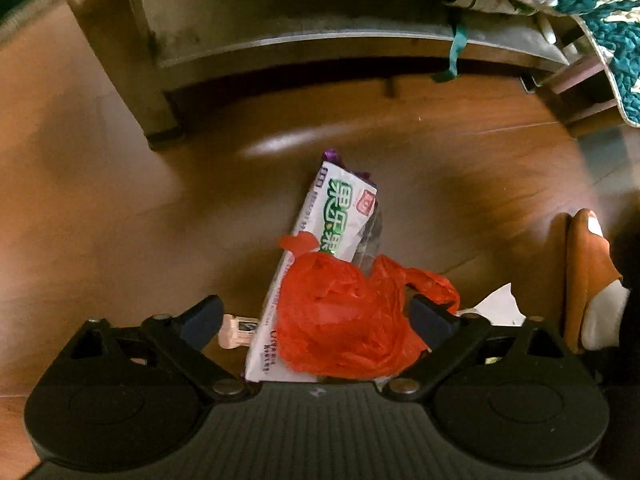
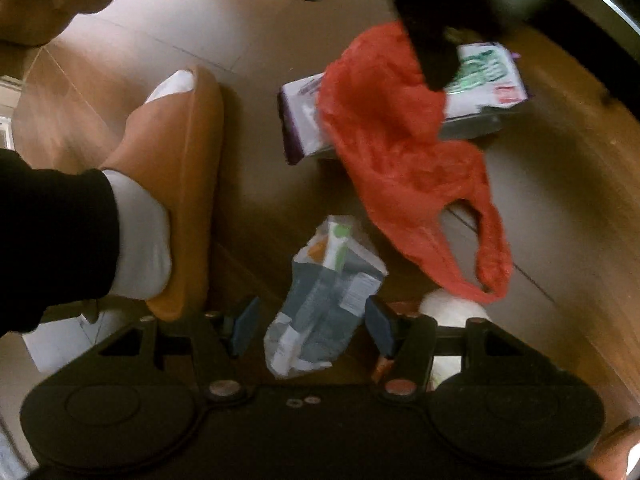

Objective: Collect trash
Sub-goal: 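Grasp the red plastic bag with the left tool while the right tool grasps the small wrapper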

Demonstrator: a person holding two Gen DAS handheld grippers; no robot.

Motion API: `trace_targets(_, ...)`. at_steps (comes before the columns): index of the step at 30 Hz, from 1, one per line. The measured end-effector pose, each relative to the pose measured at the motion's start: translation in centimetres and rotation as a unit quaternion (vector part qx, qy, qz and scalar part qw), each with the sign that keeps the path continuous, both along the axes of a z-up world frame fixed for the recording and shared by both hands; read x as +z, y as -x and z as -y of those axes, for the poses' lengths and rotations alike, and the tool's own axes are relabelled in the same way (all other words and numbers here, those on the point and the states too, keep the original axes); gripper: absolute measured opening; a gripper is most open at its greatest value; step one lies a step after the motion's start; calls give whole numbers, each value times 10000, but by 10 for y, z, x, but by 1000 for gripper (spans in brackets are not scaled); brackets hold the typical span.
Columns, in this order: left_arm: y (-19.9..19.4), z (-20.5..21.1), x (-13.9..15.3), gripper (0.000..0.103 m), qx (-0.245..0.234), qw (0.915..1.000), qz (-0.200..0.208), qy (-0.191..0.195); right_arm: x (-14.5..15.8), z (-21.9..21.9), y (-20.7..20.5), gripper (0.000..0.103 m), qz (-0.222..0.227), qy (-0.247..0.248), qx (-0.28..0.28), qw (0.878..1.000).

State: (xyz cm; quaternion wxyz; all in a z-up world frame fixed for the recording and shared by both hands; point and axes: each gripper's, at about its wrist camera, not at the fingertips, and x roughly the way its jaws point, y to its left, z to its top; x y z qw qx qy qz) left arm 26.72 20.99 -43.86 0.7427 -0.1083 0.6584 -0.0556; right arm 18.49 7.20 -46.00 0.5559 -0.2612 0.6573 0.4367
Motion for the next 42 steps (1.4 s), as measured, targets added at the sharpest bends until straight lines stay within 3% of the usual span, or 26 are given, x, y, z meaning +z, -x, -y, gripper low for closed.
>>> trace_targets(5, 0, 8, -21, 75, -159, 9997, -181, -45, -23, -9, 2, 57, -37, 297, 46, 9995)
trace_targets(10, 3, 17, -25, 65, -468, 9989, -89, 20, -34, 0, 0, 54, -245, 401, -24, 9989)
trace_targets(14, 3, 21, -23, 58, -636, 9980, -18, -52, -36, 3, -2, 15, -277, 466, -95, 9985)
trace_targets(15, 2, 21, -22, 56, -641, 9979, -21, -60, -36, 3, -3, 10, -298, 486, -111, 9983)
trace_targets(21, 3, 16, -20, 50, -600, 9982, -61, -29, -23, 11, -14, 0, -262, 409, -291, 9984)
trace_targets(25, 3, 13, -14, 48, -479, 9988, -113, 8, -6, 17, -19, 0, -195, 295, -444, 9984)
trace_targets(32, 3, 2, 23, 48, -386, 9992, 8, -34, 34, 30, -29, 0, 6, 192, -674, 9975)
trace_targets(42, 9, 9, 123, 48, -516, 9969, 581, -115, 129, 62, -34, 0, 599, -157, -1094, 9921)
